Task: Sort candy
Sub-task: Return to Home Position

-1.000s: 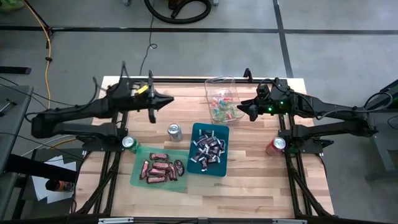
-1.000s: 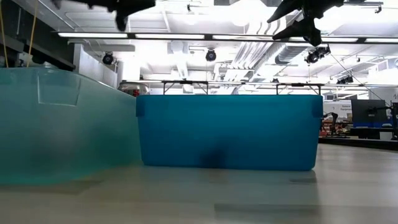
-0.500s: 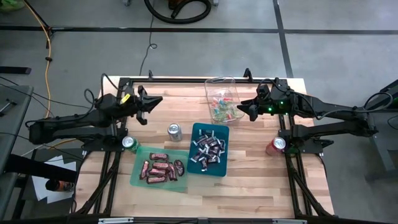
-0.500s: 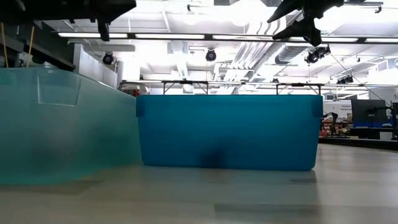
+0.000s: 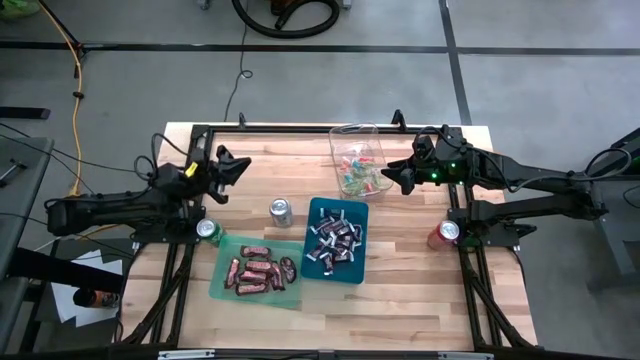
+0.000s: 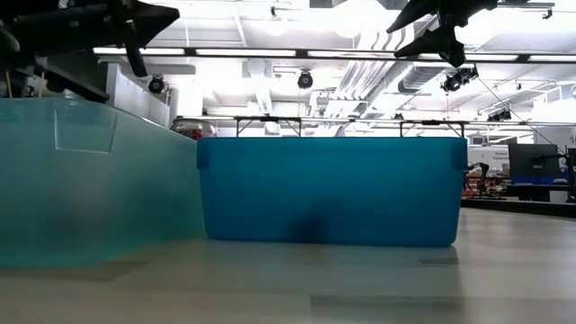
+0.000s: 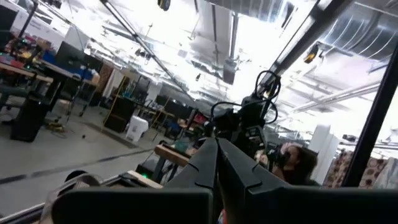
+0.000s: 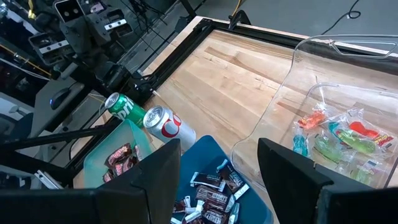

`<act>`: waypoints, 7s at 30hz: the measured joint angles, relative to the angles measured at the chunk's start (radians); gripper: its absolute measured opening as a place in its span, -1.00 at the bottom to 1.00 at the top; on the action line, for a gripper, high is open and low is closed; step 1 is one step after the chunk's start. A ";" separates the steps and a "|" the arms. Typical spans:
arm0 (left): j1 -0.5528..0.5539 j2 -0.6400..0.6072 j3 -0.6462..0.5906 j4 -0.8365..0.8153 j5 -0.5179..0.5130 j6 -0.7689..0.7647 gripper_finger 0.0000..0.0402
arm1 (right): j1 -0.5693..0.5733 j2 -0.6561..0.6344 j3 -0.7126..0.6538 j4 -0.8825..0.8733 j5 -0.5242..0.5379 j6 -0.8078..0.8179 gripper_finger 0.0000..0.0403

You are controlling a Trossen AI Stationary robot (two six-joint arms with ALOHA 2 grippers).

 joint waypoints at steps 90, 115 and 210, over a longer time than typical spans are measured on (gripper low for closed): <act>-0.061 -0.365 -0.134 -0.229 0.085 -0.014 -1.00 | 0.364 -0.849 -0.855 0.584 -0.106 -0.126 -1.00; -0.060 -0.506 -0.134 -0.278 0.085 -0.015 -1.00 | 0.364 -0.845 -0.852 0.447 -0.109 -0.085 -1.00; -0.314 -0.498 -0.134 -0.753 -0.047 0.290 -1.00 | 0.364 -0.844 -0.851 0.445 -0.109 -0.085 -1.00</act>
